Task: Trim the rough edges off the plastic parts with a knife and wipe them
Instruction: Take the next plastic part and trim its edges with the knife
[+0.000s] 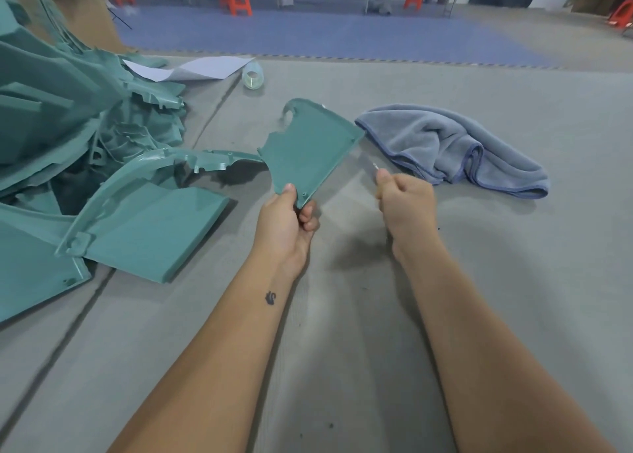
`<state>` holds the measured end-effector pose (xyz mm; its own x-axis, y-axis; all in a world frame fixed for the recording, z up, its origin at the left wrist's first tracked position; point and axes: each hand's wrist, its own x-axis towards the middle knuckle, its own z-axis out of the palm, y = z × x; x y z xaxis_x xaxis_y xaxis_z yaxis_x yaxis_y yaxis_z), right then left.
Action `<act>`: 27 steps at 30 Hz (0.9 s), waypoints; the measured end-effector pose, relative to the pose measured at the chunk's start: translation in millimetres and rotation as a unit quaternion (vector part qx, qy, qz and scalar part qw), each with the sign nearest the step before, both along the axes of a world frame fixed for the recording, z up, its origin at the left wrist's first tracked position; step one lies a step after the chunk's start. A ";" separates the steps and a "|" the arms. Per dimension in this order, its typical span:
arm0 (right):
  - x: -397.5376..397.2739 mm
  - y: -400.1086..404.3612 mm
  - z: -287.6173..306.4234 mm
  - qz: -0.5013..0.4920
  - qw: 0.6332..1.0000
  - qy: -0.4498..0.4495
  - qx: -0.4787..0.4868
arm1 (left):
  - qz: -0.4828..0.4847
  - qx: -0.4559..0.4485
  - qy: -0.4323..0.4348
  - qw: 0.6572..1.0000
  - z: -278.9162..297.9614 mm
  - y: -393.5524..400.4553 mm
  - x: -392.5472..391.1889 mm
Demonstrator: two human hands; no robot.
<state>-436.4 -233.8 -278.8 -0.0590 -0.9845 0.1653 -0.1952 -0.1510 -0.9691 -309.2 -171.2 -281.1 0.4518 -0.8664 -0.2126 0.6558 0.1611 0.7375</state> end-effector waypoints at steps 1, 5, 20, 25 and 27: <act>-3.7 0.2 -0.1 0.009 0.999 -0.030 0.002 | 0.000 0.002 0.001 1.000 0.5 0.4 0.3; 6.4 18.1 0.8 0.107 0.989 -0.105 -0.016 | -0.004 0.006 0.005 1.000 2.8 -0.6 0.5; 33.4 31.4 -5.8 0.165 0.977 0.097 -0.091 | -0.067 0.035 0.037 0.996 3.4 0.5 9.5; 27.6 17.6 -1.5 0.118 0.991 0.018 -0.058 | -0.077 0.030 0.043 0.996 1.9 2.0 11.3; 19.9 10.0 1.3 0.093 0.995 -0.018 -0.042 | -0.068 0.030 0.030 0.997 1.3 2.9 9.9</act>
<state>-416.5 -223.8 -277.5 0.1160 -0.9616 0.2489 -0.1208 -0.2624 -0.9574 -299.3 -168.3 -279.8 0.3160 -0.9039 -0.2882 0.7116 0.0249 0.7022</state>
